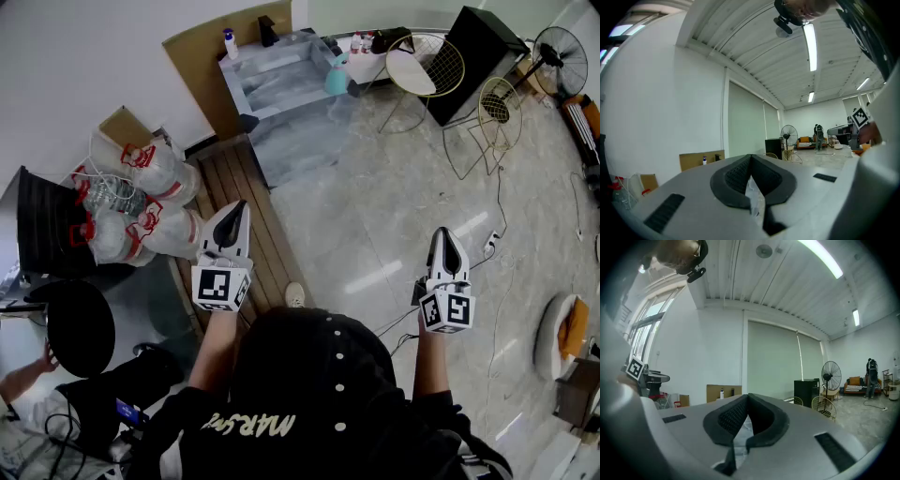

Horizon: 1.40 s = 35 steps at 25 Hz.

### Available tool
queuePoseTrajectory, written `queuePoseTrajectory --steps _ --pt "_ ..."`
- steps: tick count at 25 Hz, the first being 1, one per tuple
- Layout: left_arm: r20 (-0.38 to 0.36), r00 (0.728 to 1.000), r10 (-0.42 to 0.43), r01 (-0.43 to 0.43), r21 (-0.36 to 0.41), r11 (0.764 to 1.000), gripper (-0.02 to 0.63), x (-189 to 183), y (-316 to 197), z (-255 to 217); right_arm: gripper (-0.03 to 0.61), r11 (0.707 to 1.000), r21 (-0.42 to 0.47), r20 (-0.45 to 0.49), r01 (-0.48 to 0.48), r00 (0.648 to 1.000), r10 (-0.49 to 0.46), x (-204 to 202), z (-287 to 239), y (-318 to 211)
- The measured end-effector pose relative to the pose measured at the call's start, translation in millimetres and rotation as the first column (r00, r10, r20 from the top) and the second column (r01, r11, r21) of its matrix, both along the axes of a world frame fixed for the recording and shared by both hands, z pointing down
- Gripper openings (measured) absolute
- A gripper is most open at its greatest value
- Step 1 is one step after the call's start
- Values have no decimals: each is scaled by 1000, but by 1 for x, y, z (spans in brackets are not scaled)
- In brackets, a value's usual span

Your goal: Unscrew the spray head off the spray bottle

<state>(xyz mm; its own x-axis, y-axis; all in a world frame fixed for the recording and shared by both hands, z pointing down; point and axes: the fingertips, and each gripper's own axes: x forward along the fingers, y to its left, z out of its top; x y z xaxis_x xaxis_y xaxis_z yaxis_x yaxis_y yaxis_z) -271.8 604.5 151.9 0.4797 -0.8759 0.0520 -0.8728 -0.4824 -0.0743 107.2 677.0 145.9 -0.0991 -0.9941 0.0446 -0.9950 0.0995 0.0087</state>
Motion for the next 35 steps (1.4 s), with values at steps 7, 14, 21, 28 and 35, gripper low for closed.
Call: queuePoseTrajectory --steps 7,14,21,28,35 --pt "3 999 32 -32 6 999 21 -9 -5 3 14 1000 31 24 -4 1000 3 -14 -1 -6" --pt "26 996 88 -88 0 996 21 -25 -23 19 14 998 59 21 -14 1000 13 -36 5 -20" --pt "22 996 90 -90 -16 996 21 -31 -55 26 14 999 22 8 -30 1000 30 -42 11 -47" --pt "41 996 79 -79 3 997 21 -23 -85 68 14 999 42 12 -29 1000 29 -27 56 -93" --pt "77 994 76 -74 -32 997 21 4 -125 116 14 1000 8 21 0 1000 0 -2 108 -144"
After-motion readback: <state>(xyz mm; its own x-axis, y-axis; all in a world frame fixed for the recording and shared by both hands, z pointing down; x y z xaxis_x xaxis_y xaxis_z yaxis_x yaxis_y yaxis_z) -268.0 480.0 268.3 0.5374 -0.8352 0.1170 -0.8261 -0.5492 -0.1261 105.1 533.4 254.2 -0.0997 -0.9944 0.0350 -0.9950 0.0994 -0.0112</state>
